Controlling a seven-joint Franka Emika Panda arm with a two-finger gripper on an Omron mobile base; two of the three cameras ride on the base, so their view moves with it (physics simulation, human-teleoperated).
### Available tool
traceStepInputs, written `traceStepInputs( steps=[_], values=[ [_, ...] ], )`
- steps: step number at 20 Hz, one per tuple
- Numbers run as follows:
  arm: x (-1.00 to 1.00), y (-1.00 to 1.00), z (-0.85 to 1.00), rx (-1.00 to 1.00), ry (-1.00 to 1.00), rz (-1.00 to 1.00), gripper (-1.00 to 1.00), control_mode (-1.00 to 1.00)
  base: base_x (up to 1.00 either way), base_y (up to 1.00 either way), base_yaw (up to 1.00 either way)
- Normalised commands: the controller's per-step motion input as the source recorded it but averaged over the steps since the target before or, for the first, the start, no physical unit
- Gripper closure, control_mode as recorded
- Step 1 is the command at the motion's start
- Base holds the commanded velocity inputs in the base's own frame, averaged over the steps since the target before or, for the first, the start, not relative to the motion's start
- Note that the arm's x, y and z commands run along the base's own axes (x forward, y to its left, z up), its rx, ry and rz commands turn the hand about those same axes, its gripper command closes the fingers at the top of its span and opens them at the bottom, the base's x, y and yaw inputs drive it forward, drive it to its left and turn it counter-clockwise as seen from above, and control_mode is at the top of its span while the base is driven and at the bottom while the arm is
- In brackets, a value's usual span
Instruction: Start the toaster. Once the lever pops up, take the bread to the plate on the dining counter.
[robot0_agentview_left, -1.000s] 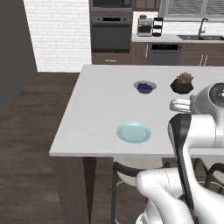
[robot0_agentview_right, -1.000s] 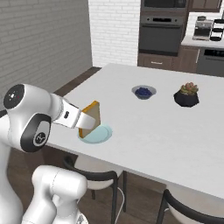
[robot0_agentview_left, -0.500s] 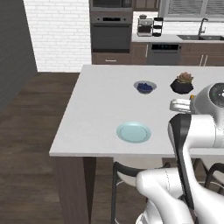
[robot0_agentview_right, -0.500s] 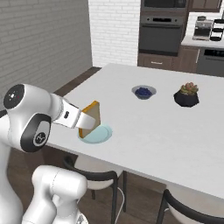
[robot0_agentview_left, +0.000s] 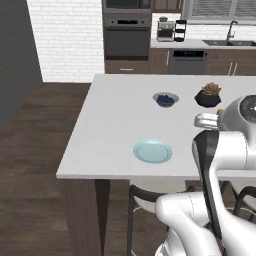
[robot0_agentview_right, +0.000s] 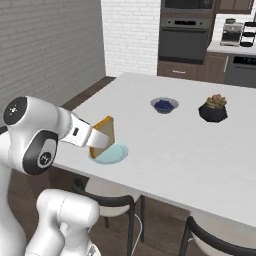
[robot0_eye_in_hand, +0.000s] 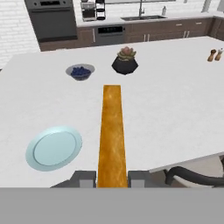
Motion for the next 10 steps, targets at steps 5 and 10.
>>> traceStepInputs(
  steps=[5, 10],
  values=[
    [-0.13, 0.17, -0.29, -0.15, 0.15, 0.0, 1.0, -1.0, 0.0, 0.0, 0.0],
    [0.17, 0.16, -0.26, -0.01, 0.03, 0.35, 1.0, -1.0, 0.0, 0.0, 0.0]
  ],
)
